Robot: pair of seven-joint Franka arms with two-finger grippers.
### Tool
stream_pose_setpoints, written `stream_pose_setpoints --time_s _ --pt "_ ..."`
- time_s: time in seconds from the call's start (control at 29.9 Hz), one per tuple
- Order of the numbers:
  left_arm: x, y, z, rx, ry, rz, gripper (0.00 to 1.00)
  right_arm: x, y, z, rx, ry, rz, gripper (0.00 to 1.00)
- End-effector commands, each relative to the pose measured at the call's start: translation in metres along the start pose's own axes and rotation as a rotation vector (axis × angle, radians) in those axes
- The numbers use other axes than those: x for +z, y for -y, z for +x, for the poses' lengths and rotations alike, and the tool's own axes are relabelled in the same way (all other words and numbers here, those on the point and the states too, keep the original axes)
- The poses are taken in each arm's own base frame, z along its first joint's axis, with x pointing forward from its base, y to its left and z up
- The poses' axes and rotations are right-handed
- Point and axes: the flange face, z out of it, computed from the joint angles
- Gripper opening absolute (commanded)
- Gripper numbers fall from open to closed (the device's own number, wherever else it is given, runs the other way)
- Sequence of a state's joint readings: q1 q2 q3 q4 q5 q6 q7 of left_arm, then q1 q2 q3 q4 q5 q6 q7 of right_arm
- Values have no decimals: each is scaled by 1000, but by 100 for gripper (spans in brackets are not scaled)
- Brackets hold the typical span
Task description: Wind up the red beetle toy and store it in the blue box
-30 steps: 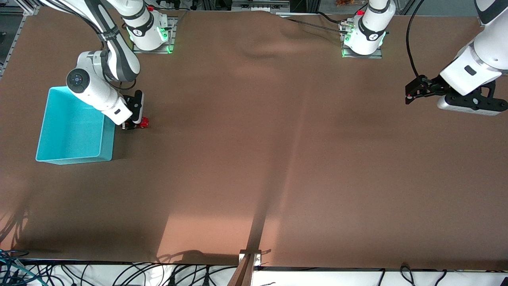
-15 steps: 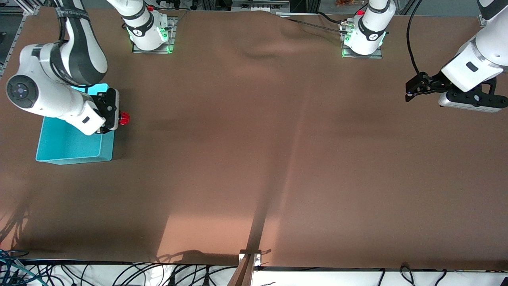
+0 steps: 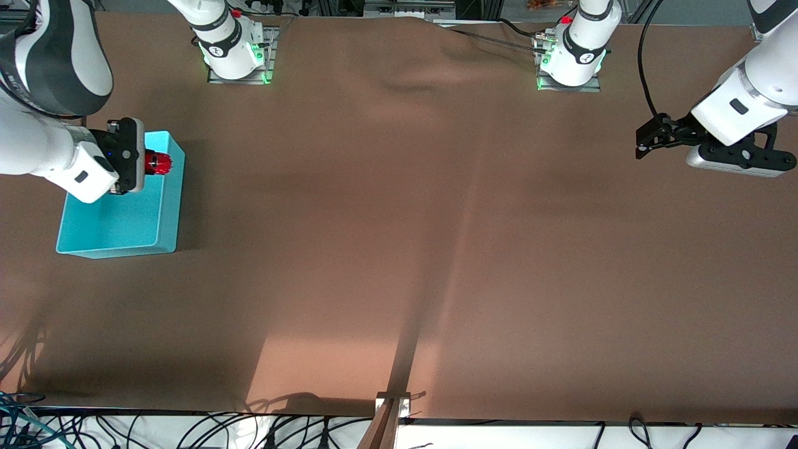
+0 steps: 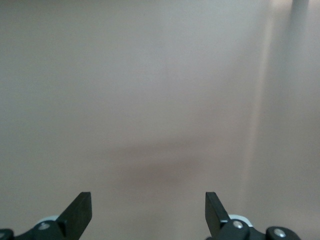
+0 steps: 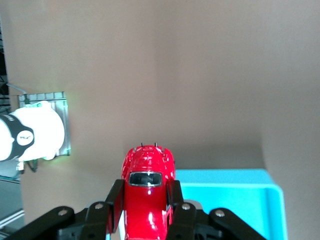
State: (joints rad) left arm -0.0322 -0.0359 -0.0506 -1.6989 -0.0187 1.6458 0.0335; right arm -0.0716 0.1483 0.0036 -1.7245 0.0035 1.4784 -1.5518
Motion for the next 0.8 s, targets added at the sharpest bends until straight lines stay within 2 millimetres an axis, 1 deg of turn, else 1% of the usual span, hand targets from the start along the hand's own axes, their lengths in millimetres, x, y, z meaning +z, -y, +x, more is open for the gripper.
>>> stream_pose_setpoints --time_s 0.0,0.13,0.2,0.33,0.47,0.6,0.67,0.77 --pt "-20 9 1 -17 -22 -1 100 -8 6 -43 -40 -26 9 21" --pt "-14 7 2 -19 -8 -2 100 -2 9 -76 -51 -42 18 21" --pt "-13 10 4 -22 -5 -4 100 2 11 -92 -50 -49 21 21" --pt "-13 12 4 -30 -5 -2 100 12 11 -114 -49 -50 31 21" --pt "-12 14 4 -30 -3 -4 100 25 9 -128 -53 -51 25 21" --pt "-12 18 4 -34 -3 -4 100 47 6 -140 -63 -55 15 21" --pt "-11 19 3 -36 -1 -4 100 58 5 -143 -68 -55 5 21" --pt "-9 27 2 -48 11 -5 100 75 2 -144 -69 -54 -2 21"
